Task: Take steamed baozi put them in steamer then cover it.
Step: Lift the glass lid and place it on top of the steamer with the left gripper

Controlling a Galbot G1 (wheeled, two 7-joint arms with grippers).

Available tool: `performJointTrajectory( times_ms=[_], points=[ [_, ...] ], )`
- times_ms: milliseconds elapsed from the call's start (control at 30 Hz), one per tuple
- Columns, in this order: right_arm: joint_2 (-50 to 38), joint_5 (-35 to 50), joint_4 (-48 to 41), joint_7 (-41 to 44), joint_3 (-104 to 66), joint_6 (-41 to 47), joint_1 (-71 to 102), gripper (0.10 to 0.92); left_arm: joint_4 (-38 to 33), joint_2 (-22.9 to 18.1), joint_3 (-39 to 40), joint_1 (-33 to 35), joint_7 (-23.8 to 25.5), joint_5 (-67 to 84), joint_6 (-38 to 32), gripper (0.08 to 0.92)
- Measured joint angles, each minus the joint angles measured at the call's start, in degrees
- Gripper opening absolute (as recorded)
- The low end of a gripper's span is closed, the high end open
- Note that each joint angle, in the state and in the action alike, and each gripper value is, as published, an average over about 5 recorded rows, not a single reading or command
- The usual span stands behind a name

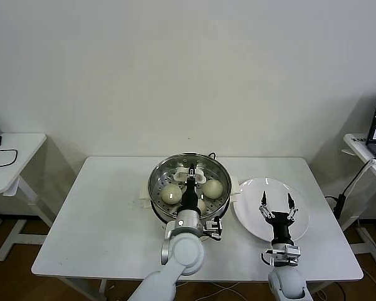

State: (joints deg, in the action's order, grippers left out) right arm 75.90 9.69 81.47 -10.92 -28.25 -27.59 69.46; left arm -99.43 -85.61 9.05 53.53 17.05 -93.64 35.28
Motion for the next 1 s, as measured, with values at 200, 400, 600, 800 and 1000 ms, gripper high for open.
performJointTrajectory(
  times_ms=[200,400,600,800,1000],
  points=[
    [-0.03,0.00,-0.07,0.03,0.12,0.00,-0.03,0.823,-0.19,-0.28,-0.49,0.43,-0.08,-0.18,-0.26,0.238],
    [-0.23,0.05,-0.09,0.04,0.24,0.04,-0.21,0.823,-1.29,-0.39,-0.43,0.93,-0.08,0.18,-0.15,0.407],
    [-0.49,0.11,0.07,0.00,0.36,0.26,-0.47,0.823,-3.96,0.55,0.10,2.06,0.43,1.47,0.46,0.580],
    [-0.52,0.05,0.34,-0.08,0.65,0.60,-0.72,0.823,-8.20,2.62,0.31,3.72,1.16,3.67,1.08,0.742],
    [-0.56,0.02,0.69,-0.07,0.94,0.91,-0.56,0.823,-13.87,5.49,-0.48,6.06,1.19,7.45,1.55,0.820]
  ],
)
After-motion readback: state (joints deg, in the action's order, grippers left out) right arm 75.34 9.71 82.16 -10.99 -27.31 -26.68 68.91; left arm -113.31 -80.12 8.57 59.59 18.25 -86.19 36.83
